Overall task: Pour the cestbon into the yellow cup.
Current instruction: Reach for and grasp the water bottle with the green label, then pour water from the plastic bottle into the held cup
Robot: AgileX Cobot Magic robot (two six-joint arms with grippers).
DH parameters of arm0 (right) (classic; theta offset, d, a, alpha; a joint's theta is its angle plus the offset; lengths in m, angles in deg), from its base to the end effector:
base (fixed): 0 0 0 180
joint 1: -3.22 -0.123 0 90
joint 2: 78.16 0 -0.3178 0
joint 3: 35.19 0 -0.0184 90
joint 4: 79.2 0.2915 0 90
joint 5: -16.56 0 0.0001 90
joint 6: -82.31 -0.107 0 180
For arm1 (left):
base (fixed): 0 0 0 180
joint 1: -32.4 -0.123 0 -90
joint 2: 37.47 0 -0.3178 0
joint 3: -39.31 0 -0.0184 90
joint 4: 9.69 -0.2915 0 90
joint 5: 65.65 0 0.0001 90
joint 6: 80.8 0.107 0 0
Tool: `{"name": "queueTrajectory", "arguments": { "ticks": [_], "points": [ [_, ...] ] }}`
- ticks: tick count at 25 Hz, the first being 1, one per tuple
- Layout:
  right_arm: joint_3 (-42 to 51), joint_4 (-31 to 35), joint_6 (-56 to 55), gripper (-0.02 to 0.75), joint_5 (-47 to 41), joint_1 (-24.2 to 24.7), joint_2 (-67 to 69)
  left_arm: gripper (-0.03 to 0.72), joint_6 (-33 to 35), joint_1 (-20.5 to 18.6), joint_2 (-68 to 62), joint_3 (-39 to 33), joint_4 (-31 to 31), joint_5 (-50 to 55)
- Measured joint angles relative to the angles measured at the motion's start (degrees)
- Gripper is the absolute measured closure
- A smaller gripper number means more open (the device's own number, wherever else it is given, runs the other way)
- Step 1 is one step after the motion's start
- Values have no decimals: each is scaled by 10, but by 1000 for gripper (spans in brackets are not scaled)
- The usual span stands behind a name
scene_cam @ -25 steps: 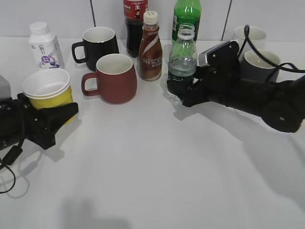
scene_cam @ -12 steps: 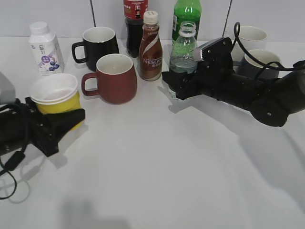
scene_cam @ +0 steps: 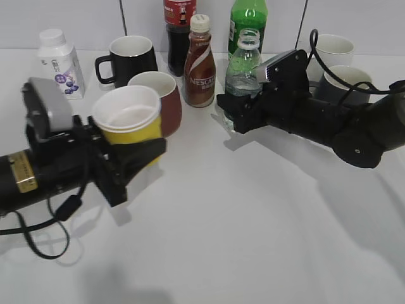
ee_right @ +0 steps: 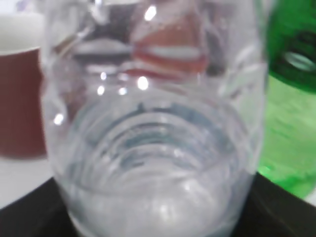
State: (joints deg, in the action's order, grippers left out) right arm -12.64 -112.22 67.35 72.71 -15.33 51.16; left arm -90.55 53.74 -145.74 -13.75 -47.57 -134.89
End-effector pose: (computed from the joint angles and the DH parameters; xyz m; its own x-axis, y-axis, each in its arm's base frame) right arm 0.4101 0.1887 0.1029 -0.1118 -0.1185 -0.9866 -0.7178 0.6962 -0.0023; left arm 0.2546 -0.1654 0.1438 -0.0309 0.0988 -0.9946 0.8359 0.5482 0.0285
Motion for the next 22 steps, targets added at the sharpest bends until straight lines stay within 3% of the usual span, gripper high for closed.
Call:
{"name": "queueTrajectory", "arguments": {
  "ticks": [4,13,22],
  "points": [
    [0,-9,26,269,-1,0,-3,309,0,31,-5,24,3,18],
    [0,-104,107,269,-66,0,-83,310,-12,90,-16,81,6,105],
    [0,-147,240,269,-158,0,-142,312,-20,111,-67,95,7,112]
  ]
}}
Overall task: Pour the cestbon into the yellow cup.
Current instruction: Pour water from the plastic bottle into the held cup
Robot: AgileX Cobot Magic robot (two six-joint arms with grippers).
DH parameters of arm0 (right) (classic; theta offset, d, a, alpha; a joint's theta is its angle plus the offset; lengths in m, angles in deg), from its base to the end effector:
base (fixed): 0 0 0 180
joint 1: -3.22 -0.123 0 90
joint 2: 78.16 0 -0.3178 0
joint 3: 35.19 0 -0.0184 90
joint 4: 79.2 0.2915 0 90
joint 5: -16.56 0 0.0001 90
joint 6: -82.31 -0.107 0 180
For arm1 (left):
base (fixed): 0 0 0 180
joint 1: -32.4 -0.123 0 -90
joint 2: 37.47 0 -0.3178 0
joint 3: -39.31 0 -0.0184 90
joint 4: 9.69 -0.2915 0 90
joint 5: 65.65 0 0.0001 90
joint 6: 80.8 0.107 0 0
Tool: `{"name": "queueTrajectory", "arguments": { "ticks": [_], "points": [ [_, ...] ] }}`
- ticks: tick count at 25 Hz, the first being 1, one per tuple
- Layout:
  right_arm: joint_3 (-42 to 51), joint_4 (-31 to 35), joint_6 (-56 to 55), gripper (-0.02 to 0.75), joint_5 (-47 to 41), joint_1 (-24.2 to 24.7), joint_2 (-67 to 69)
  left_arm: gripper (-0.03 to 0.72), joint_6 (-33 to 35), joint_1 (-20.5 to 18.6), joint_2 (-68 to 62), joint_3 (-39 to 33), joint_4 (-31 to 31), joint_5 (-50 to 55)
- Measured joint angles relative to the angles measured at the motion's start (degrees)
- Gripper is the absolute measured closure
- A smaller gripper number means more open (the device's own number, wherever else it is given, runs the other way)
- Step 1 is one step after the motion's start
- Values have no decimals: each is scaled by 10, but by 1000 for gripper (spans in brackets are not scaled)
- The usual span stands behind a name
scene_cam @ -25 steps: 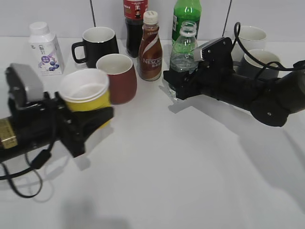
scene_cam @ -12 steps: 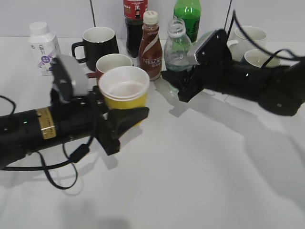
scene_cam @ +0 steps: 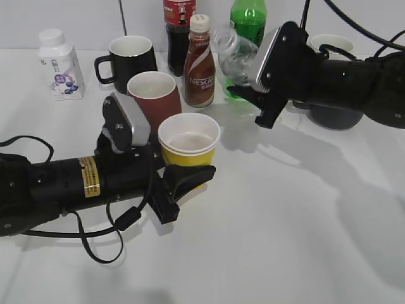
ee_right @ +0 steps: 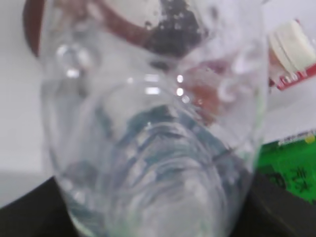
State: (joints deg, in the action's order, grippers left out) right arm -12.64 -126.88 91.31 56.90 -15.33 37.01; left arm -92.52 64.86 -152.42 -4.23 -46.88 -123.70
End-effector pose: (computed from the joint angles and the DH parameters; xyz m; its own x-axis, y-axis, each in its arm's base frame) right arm 0.3954 0.1867 0.1783 0.3440 -0.5828 -0.7362 -0.6875 0.3777 -0.6202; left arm 0.2626 -0.2320 0.1204 -0.0821 0.2316 -0.9693 0.9042 0.4263 0.0253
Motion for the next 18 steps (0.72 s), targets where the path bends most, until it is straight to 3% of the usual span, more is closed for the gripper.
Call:
{"name": "queueTrajectory", "arguments": {
  "ticks": [7,18],
  "points": [
    [0,-87,27,269,-17,0,0,312,-6,1,-3,8,-1,1],
    [0,-82,160,269,-21,0,-1,312,-6,1,-19,25,-3,4]
  ]
}}
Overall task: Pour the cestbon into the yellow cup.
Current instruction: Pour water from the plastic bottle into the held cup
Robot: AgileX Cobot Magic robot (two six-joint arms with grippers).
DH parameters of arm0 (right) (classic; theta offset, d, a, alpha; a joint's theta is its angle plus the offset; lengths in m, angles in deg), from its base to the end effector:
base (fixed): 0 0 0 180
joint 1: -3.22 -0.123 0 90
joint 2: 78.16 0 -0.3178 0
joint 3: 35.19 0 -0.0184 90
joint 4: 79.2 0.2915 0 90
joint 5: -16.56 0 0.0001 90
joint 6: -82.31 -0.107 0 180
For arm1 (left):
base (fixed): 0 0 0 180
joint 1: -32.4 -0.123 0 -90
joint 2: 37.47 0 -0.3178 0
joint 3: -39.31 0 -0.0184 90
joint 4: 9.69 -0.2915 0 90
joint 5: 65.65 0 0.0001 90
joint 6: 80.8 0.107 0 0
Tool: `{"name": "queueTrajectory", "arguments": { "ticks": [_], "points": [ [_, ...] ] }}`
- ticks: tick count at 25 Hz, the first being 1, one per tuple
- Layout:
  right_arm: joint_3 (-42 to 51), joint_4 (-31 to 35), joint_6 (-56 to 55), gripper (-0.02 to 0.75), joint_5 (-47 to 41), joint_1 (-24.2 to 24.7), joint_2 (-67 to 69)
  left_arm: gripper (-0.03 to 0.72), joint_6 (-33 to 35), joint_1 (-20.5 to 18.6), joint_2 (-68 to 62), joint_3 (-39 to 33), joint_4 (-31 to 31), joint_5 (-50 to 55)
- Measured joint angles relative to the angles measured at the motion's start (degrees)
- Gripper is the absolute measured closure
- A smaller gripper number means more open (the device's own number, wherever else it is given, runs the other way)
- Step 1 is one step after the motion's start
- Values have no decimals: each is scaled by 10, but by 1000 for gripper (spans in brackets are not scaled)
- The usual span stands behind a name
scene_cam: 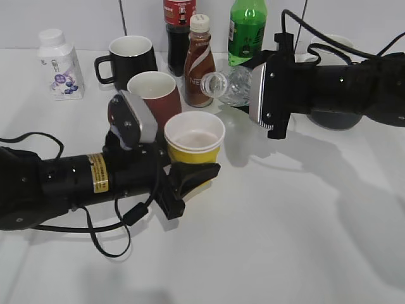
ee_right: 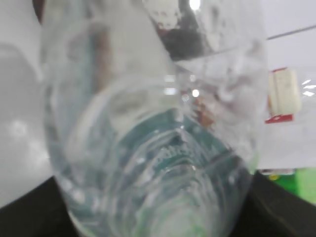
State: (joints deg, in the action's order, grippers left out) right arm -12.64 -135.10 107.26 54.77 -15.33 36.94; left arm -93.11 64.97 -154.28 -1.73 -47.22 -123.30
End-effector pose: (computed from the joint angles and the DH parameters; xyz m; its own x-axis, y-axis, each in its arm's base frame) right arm 0.3892 0.1883 0.1705 0.5860 -0.6751 -0.4482 -0.5640 0.0574 -0.8238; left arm 0.2723 -0.2392 0.1175 -0.0823 0.2298 -0.9697 0.9057 0.4233 0.0235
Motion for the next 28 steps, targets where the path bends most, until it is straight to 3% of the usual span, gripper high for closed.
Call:
{"name": "queueTrajectory", "arguments": {
  "ticks": [12,28],
  "points": [
    [0,35,148,269,26,0,0,312,0,0,-11,1,-3,-2],
    [0,65,259,269,42,0,0,312,0,16,-22,18,-11,-4]
  ]
}}
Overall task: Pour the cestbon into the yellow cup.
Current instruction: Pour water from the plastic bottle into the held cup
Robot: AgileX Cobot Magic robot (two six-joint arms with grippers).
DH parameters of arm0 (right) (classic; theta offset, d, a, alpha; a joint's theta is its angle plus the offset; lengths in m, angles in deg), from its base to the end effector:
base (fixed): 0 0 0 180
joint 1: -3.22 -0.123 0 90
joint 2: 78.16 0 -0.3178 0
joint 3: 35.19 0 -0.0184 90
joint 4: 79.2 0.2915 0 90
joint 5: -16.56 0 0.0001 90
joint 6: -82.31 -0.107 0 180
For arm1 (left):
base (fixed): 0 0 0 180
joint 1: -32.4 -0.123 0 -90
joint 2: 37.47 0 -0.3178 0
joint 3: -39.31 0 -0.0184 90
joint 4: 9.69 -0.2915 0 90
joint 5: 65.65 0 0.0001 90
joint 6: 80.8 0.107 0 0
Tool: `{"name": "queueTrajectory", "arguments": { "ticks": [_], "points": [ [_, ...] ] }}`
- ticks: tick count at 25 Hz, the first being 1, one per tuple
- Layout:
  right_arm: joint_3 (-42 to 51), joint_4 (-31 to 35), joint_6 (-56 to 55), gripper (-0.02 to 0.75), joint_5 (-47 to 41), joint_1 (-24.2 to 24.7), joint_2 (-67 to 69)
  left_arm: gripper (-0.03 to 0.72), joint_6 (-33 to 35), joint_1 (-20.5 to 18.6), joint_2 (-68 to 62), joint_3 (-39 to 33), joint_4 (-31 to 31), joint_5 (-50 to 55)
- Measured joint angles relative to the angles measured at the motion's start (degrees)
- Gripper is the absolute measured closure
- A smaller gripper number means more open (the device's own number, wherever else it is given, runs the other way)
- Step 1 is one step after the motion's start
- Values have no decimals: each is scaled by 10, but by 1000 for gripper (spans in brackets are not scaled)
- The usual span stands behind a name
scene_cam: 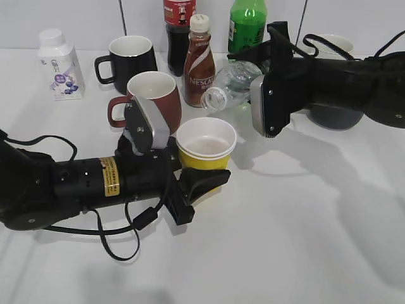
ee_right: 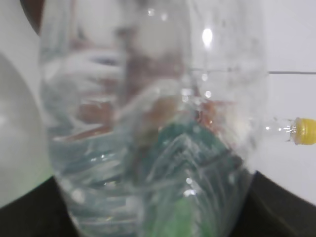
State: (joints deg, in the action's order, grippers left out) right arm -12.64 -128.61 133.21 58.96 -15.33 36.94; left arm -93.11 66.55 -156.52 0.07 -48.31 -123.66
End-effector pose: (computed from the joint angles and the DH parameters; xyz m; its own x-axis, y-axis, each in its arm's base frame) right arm 0.3928 0.1895 0.1809 0.7453 -0.6555 -0.1214 -0.2547 -0.1117 -0.9606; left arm 0.2712 -0.2523 0.1103 -0.0717 0.2377 -0.9687 0.9244 0.3805 0.0249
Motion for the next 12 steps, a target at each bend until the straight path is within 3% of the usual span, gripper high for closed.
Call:
{"name": "queueTrajectory", "arguments": {
  "ticks": [12],
  "points": [
    [0,2,40,269,12,0,0,312,0,0,0,0,17,0]
  ]
}}
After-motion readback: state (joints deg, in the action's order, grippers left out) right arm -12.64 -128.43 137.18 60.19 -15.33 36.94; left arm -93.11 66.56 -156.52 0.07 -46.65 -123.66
